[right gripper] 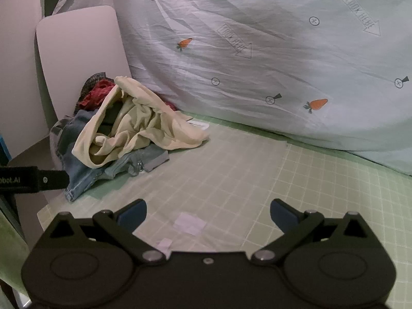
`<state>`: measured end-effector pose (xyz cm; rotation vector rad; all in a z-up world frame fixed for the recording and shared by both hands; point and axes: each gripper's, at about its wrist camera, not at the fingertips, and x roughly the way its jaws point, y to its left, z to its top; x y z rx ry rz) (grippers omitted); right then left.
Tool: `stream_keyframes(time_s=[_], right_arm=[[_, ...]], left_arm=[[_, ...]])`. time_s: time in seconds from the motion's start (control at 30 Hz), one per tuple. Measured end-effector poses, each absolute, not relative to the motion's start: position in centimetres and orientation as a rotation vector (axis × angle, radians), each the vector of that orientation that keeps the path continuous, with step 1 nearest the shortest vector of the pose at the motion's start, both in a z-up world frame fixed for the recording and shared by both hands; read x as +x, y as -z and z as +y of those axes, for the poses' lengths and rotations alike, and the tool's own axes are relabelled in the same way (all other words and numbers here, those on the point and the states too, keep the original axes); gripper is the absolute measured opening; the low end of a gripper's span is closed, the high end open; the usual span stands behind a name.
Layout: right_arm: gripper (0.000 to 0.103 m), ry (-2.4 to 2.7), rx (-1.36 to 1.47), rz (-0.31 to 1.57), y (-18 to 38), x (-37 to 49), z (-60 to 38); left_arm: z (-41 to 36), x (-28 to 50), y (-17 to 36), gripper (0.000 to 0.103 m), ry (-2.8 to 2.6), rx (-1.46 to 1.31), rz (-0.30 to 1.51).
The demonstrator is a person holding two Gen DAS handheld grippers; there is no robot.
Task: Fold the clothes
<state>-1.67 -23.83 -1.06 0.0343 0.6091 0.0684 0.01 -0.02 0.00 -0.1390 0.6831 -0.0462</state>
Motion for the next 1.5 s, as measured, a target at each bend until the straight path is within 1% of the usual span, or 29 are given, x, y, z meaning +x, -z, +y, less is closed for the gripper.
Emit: stream_keyframes(time_s=[1.5], right_arm=[[0.103,-0.061,0.08,0.636,1.6,-1.2,-24.0]], left_arm=[[-0.9,0.7,0.0,0.103,0.042,-0.089,0.703]])
